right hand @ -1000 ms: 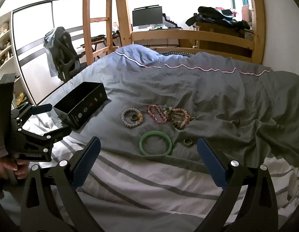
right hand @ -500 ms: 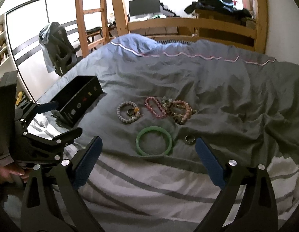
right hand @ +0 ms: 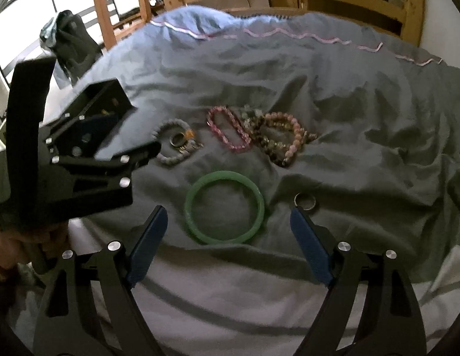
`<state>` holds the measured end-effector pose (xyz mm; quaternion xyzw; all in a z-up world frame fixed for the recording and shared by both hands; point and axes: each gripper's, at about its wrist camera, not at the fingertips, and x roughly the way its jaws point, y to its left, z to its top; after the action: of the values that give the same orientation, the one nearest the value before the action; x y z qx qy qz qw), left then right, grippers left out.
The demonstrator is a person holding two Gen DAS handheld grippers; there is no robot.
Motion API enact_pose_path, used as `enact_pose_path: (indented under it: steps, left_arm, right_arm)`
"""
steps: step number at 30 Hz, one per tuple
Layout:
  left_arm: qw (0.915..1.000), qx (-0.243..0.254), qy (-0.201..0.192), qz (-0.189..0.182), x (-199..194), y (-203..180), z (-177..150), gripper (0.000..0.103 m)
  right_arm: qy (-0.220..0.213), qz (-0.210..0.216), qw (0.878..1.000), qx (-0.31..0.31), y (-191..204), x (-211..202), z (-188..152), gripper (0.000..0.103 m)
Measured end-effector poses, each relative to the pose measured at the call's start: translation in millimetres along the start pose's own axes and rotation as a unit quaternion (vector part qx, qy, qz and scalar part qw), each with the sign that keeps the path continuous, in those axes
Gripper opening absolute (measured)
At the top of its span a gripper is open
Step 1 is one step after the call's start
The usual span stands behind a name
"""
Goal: Organize jewelry
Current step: 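Grasp the green jade bangle with the right tool while the left tool grasps the white bead bracelet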
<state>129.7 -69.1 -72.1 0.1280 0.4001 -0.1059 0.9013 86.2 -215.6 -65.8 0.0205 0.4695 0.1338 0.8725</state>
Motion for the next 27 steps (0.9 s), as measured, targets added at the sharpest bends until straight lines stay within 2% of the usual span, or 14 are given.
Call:
enact_pose_path:
  steps: [1,6,9,10,11,13,14,15,16,27]
  left_arm:
    - [1.0000,-0.002,0.002,-0.001,7.2,0.0,2.2,0.093]
    - [0.9998,0.002,0.020,-0.007,34.8,-2.7,5.9,0.094]
    - [0.9996,0.001,0.025,-0.012,47.4,-3.1,7.9,0.092]
    - [0.9993,-0.007,0.025,-0.028,50.8,-1.1,8.5,0.080]
    - [0.9988,-0.013,0.026,-0.039,51.5,0.8,8.4,0.074]
    - [0.9984,-0.026,0.030,-0.040,53.5,5.9,9.0,0.039]
    - [0.9981,-0.031,0.031,-0.043,52.9,8.5,9.2,0.033]
    - [0.9978,-0.036,0.031,-0.045,52.1,10.8,9.9,0.020]
    - [0.9973,-0.042,0.032,-0.052,51.1,13.2,10.9,0.014]
    - [0.9959,-0.057,-0.003,-0.070,11.6,21.6,15.2,0.013]
  right_arm:
    - [0.006,0.001,1.000,0.002,-0.6,6.2,0.6,0.084]
    - [0.040,-0.002,0.999,-0.016,4.6,33.2,-2.6,0.084]
    - [0.052,-0.005,0.998,-0.017,3.2,45.8,-2.5,0.078]
    - [0.052,-0.001,0.999,-0.014,1.9,48.3,-1.6,0.073]
    - [0.051,0.002,0.999,-0.013,1.4,49.1,-0.7,0.073]
    - [0.047,0.009,0.999,-0.010,-0.2,49.3,-0.4,0.072]
    - [0.043,0.012,0.999,-0.009,-0.6,48.6,-0.4,0.072]
    - [0.041,0.014,0.999,-0.009,0.1,47.6,-0.4,0.072]
    - [0.037,0.017,0.999,-0.009,0.7,46.8,0.0,0.072]
    - [-0.008,0.043,0.999,-0.007,3.5,23.6,2.1,0.072]
